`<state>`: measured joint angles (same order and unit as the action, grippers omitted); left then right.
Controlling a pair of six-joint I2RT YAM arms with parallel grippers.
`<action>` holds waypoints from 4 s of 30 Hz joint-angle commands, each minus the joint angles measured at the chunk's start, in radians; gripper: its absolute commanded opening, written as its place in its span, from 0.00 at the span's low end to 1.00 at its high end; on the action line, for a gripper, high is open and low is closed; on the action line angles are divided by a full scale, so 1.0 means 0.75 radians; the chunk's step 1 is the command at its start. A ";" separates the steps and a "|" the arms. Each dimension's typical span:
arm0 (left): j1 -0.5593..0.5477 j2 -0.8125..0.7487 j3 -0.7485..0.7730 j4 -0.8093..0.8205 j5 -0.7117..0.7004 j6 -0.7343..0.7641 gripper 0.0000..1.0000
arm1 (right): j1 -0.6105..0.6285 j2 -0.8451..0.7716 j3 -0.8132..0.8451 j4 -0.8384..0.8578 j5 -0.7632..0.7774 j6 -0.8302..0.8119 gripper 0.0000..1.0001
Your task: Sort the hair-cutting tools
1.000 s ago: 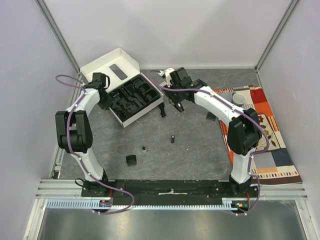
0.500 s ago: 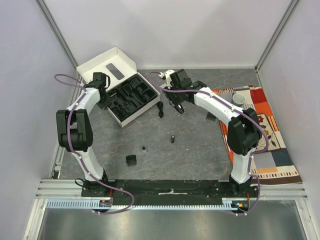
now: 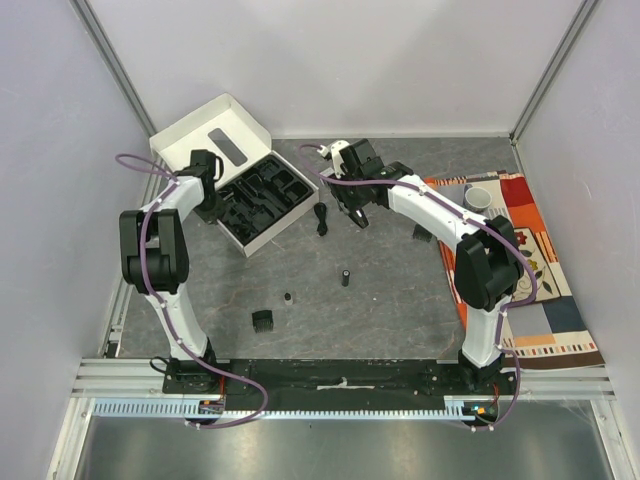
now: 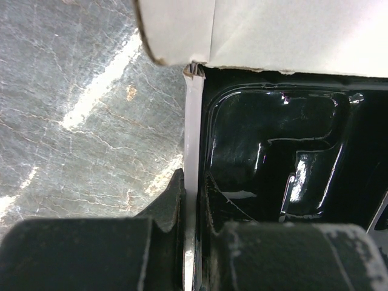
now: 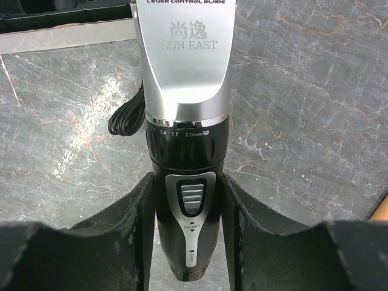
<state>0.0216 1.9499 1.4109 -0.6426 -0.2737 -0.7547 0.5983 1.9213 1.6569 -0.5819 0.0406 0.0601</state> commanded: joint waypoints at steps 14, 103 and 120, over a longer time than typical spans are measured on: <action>-0.245 -0.078 -0.222 0.272 0.079 0.035 0.02 | 0.008 -0.150 -0.056 0.036 0.007 0.030 0.20; -0.522 -0.737 -0.327 0.098 -0.054 0.190 0.69 | 0.108 0.330 0.445 0.058 0.228 0.347 0.01; -0.522 -0.698 -0.351 0.116 -0.022 0.170 0.68 | 0.108 0.414 0.241 0.111 0.138 0.360 0.00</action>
<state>-0.3672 1.4292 1.1576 -0.5911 -0.2867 -0.6456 0.6769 2.2372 1.9060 -0.5110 0.1776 0.3294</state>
